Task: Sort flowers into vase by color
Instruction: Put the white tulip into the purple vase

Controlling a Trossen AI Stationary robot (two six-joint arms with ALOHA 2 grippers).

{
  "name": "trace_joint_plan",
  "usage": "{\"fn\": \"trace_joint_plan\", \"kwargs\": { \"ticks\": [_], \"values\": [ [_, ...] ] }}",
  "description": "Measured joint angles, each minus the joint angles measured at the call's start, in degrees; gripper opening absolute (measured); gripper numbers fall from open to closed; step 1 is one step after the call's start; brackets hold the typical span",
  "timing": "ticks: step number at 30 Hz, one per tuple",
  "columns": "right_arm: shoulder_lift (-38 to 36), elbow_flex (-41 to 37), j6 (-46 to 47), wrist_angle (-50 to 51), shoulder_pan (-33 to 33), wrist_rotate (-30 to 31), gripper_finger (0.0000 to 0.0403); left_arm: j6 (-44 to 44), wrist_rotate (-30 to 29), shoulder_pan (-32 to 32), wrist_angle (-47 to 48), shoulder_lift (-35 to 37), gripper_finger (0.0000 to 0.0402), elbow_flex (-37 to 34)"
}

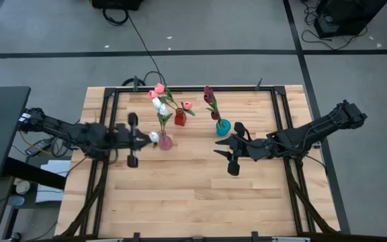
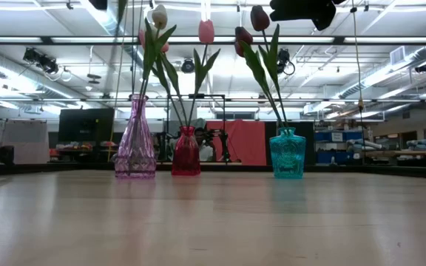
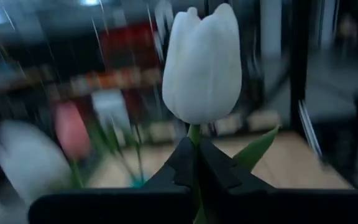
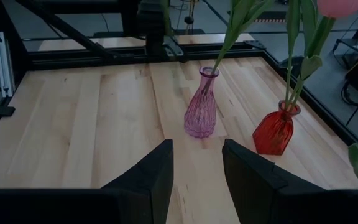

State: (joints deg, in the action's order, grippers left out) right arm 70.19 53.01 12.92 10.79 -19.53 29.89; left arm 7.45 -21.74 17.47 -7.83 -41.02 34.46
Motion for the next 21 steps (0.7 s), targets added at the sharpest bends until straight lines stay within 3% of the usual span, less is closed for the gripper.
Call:
{"fn": "trace_joint_plan", "kwargs": {
  "ticks": [5, 13, 21],
  "values": [
    [0.0, 0.0, -0.03, 0.42, 0.0, 0.0, 0.0149, 4.43, -1.33, -0.3, -11.78, 3.24, 0.0014, 0.37],
    [0.0, 0.0, -0.45, 0.46, 0.0, 0.0, 0.0149, 4.68, -3.65, -0.7, -9.61, 8.15, 0.0014, 3.78],
    [0.0, 0.0, -0.45, 0.44, 0.0, 0.0, 0.0149, 7.35, -7.47, -0.71, -6.71, 7.56, 0.0014, 3.8]
  ]
}}
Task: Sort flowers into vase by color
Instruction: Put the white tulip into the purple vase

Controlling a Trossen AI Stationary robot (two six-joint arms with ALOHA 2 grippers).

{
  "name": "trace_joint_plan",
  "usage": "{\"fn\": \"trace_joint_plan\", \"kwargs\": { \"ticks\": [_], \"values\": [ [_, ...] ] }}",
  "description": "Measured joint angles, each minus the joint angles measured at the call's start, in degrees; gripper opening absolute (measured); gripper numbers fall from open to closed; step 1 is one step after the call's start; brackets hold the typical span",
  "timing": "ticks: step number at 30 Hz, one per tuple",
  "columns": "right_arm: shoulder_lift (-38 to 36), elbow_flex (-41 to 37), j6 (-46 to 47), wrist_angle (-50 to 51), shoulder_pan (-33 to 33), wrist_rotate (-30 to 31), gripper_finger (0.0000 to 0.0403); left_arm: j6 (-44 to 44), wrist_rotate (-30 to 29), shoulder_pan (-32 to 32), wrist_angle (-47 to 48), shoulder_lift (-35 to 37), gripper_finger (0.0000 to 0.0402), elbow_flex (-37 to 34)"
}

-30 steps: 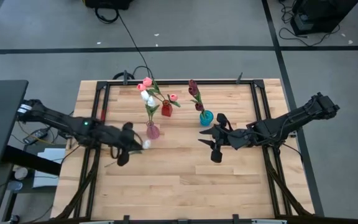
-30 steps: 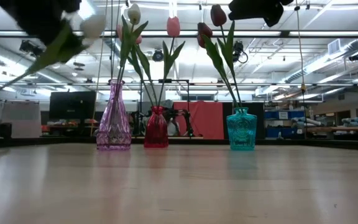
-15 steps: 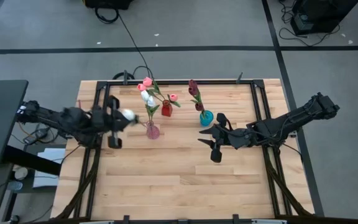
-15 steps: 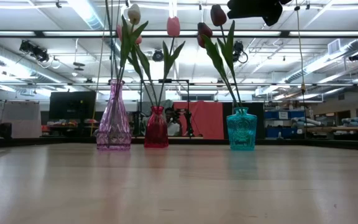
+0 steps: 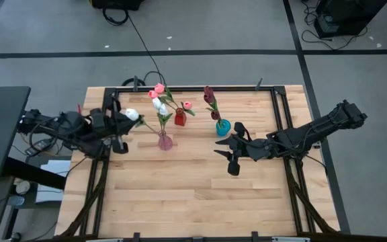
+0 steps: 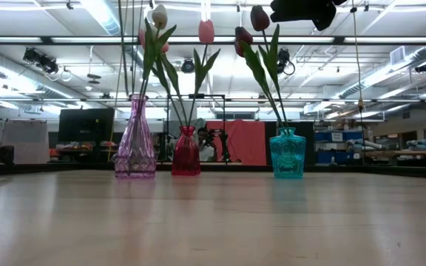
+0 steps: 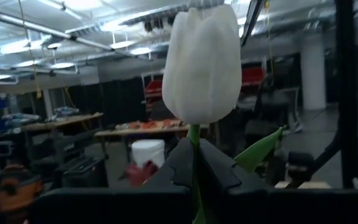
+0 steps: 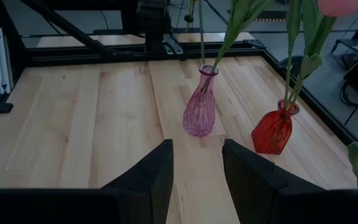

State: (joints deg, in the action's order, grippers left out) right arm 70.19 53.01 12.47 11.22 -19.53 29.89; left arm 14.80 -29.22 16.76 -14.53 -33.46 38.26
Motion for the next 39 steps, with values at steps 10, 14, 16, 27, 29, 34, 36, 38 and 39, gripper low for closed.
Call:
{"fn": "trace_joint_plan", "kwargs": {
  "ticks": [10, 14, 16, 27, 29, 34, 36, 38, 39],
  "values": [
    [0.0, 0.0, 0.02, 0.0, 0.0, 0.0, 0.0149, 0.2, -0.82, -1.82, -1.76, -2.31, 0.0014, -0.02],
    [0.0, 0.0, 0.01, 0.0, 0.0, 0.0, 0.0149, -0.8, -1.44, -1.82, -1.47, -2.05, 0.0014, 0.82],
    [0.0, 0.0, 0.0, 0.0, 0.0, 0.0, 0.0149, -1.43, -1.57, -1.82, -1.05, -2.03, 0.0014, 1.21],
    [0.0, 0.0, 0.02, 0.0, 0.0, 0.0, 0.0149, -2.26, -1.61, -1.82, -1.03, -2.44, 0.0011, 1.07],
    [0.0, 0.0, 0.02, 0.0, -0.02, 0.0, 0.0149, -2.22, -1.63, -1.82, -1.37, -2.51, 0.0011, 0.19],
    [0.0, 0.0, 0.02, 0.0, -0.01, 0.0, 0.0149, -2.78, -2.29, -1.82, -2.92, -2.53, 0.001, -1.83],
    [0.0, 0.0, 0.02, -0.01, 0.0, 0.0, 0.0149, -3.21, -2.44, -1.82, -2.9, -2.54, 0.001, -2.57],
    [0.0, 0.0, 0.02, 0.0, 0.0, 0.0, 0.0149, -3.77, -2.42, -1.82, -2.9, -2.63, 0.001, -3.75],
    [0.0, 0.0, 0.02, -0.02, -0.01, 0.0, 0.0149, -4.35, -2.42, -1.87, -2.95, -2.66, 0.001, -4.55]
  ]
}}
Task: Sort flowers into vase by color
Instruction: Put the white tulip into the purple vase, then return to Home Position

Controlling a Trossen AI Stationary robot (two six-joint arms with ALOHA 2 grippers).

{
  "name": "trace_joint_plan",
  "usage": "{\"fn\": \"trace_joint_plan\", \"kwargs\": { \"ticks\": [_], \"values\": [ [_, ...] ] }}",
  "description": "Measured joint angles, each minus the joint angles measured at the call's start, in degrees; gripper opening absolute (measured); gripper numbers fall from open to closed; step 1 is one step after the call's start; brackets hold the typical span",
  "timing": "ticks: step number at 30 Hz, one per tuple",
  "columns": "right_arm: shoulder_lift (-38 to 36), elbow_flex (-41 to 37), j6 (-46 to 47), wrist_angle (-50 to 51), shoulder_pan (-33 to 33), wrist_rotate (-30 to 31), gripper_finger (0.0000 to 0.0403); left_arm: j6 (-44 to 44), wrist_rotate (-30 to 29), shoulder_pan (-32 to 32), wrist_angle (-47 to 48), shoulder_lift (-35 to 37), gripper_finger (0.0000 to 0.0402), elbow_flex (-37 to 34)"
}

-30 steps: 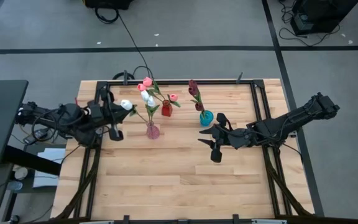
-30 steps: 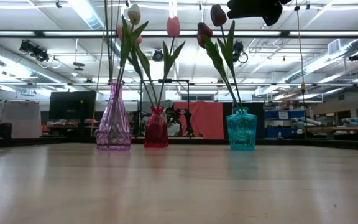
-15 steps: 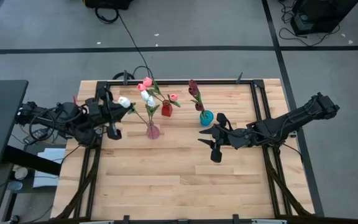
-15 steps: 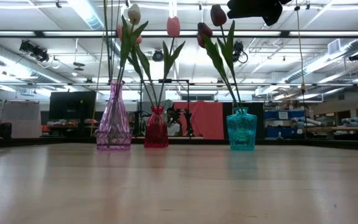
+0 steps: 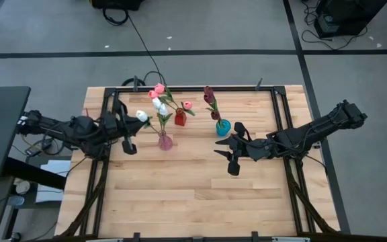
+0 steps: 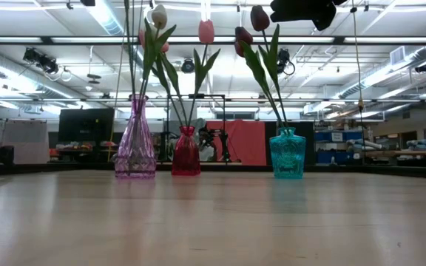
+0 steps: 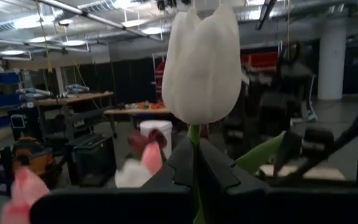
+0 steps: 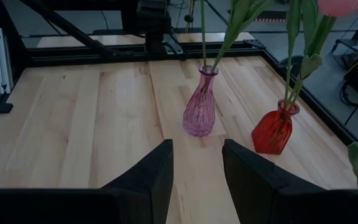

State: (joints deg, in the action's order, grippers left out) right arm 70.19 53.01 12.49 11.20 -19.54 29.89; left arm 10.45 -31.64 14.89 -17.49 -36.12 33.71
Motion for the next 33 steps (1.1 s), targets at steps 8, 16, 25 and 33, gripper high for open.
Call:
{"fn": "trace_joint_plan", "kwargs": {
  "ticks": [8, 16, 25, 33],
  "values": [
    [0.0, 0.0, 0.0, -0.5, 0.01, 0.0, 0.0149, -6.81, 0.04, -3.7, -4.61, -1.98, 0.001, -9.61],
    [0.0, 0.0, -0.94, -1.36, 0.01, 0.0, 0.0149, -12.89, 0.24, -7.35, -10.74, -6.3, 0.0026, -15.24],
    [-3.65, 0.0, -2.57, -1.22, -0.01, -1.4, 0.0149, -16.54, 2.21, -7.5, -3.68, -4.68, 0.0152, -15.43],
    [-14.03, -5.56, -4.02, -3.08, -0.01, -0.09, 0.0149, -18.83, 3.82, -6.42, 12.06, 6.63, 0.0192, -15.45]
  ]
}}
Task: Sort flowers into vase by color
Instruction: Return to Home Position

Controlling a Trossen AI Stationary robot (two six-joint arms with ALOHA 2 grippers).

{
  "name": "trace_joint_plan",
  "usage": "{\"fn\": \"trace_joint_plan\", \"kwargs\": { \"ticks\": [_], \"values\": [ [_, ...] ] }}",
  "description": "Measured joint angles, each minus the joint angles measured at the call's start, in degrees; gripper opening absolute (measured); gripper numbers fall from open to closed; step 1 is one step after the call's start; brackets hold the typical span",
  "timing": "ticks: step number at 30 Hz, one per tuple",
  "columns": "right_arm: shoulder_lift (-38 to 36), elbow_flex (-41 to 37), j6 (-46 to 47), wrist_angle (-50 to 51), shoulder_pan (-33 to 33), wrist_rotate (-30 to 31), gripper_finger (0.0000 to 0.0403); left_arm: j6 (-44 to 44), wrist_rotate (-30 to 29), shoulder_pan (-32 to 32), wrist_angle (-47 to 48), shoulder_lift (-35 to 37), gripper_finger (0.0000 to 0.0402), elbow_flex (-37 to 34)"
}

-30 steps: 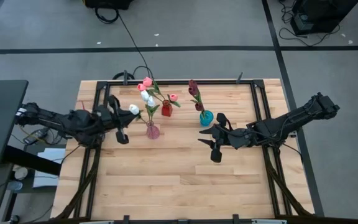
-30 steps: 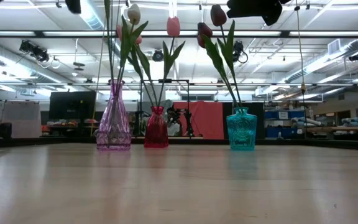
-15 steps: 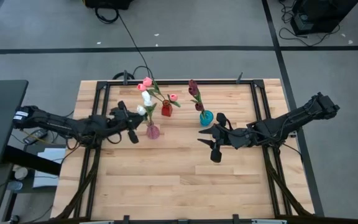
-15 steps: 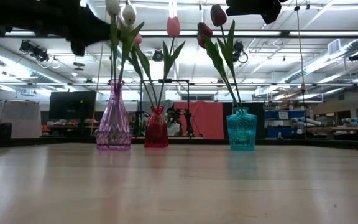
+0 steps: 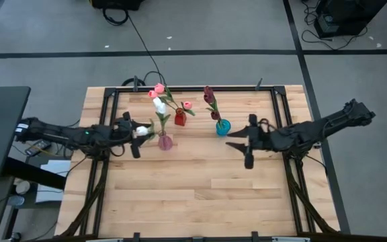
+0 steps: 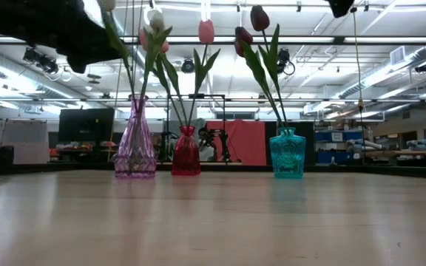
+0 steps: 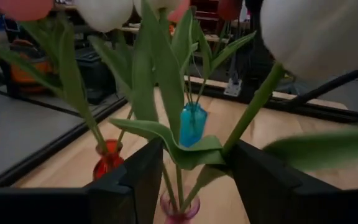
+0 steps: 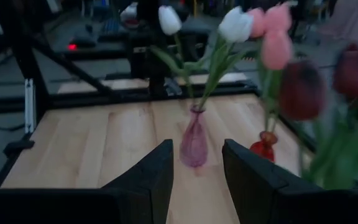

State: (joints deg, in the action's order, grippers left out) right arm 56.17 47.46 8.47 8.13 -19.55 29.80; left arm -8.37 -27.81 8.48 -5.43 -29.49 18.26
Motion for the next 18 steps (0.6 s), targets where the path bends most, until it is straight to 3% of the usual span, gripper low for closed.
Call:
{"fn": "trace_joint_plan", "kwargs": {
  "ticks": [8, 18],
  "values": [
    [-13.55, -13.35, -2.95, -12.15, 0.34, -0.94, 0.0149, -2.4, 0.87, 0.69, 13.48, 10.33, 0.0193, 0.0],
    [-22.3, -17.81, -2.48, -12.95, 2.19, -1.34, 0.0149, 0.22, 1.49, 0.69, 9.11, 9.8, 0.0193, 0.04]
  ]
}}
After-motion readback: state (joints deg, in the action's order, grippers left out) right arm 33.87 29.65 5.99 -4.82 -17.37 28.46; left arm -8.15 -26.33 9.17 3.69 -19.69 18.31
